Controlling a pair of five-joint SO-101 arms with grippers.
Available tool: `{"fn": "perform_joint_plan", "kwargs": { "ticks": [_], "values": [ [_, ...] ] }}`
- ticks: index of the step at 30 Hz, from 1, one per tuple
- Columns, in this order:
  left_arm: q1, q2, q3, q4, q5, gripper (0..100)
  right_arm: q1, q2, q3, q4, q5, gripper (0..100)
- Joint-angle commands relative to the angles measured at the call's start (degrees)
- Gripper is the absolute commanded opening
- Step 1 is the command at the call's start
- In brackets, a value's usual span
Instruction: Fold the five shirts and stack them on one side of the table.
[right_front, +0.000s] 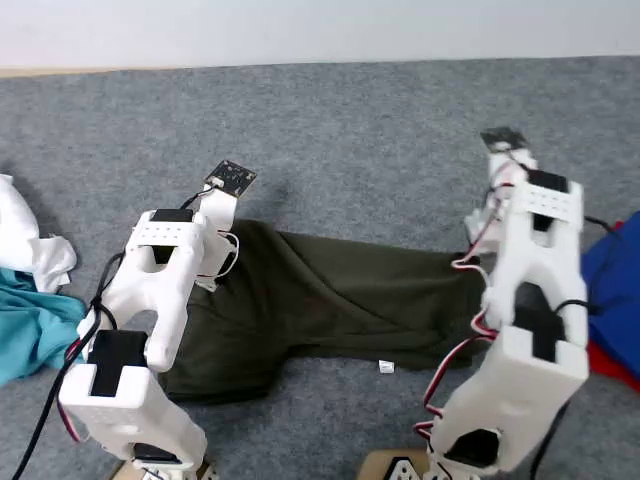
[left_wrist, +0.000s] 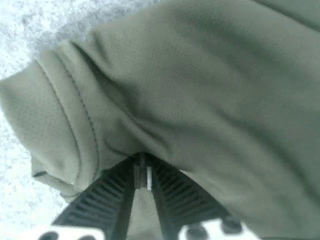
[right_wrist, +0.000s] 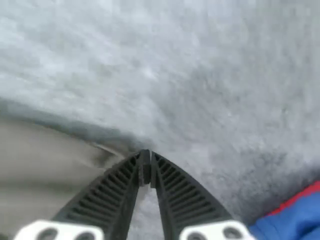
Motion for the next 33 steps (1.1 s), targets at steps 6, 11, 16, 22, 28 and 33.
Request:
{"fn": "perform_joint_plan", "kwargs": {
  "ticks": [6, 11, 16, 22, 28, 33],
  "values": [
    [1.5, -0.3, -2.0, 0.7, 0.3, 0, -9.8, -4.9, -2.4, -0.5, -0.4, 0.9],
    [1.4, -0.3, -1.9, 0.7, 0.3, 0, -7.7, -1.5, -2.4, -2.1, -0.4, 0.9],
    [1.4, -0.3, -1.9, 0.7, 0.3, 0, -5.8, -0.7, -2.5, -1.1, -0.5, 9.3],
    [1.4, -0.3, -1.9, 0.7, 0.3, 0, -3.9, -0.3, -2.4, -0.1, -0.5, 12.3],
    [1.4, -0.3, -1.8, 0.7, 0.3, 0, -3.7, -0.1, -2.3, -0.3, -0.4, 12.4],
    [1.4, -0.3, -1.8, 0.7, 0.3, 0, -3.3, 1.1, -2.3, 0.8, -0.4, 12.3]
  ]
}}
